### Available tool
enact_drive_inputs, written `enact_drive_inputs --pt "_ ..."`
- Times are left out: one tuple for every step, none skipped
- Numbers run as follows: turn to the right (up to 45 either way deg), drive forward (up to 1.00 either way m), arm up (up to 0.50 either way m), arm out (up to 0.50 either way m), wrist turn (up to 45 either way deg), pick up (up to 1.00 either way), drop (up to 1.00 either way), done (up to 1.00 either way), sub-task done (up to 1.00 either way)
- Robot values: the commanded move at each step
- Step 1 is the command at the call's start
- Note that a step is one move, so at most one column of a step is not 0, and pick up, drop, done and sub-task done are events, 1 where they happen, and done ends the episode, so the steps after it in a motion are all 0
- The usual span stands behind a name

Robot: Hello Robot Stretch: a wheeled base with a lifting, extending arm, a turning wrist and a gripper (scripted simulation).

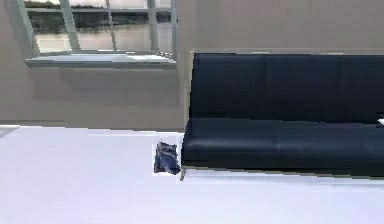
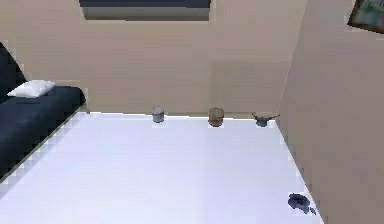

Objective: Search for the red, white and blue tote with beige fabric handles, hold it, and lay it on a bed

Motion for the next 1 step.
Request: enact_drive_inputs --pt "-9.0 0.00 0.00 0.00 0.0 0.00 0.00 0.00 0.00"
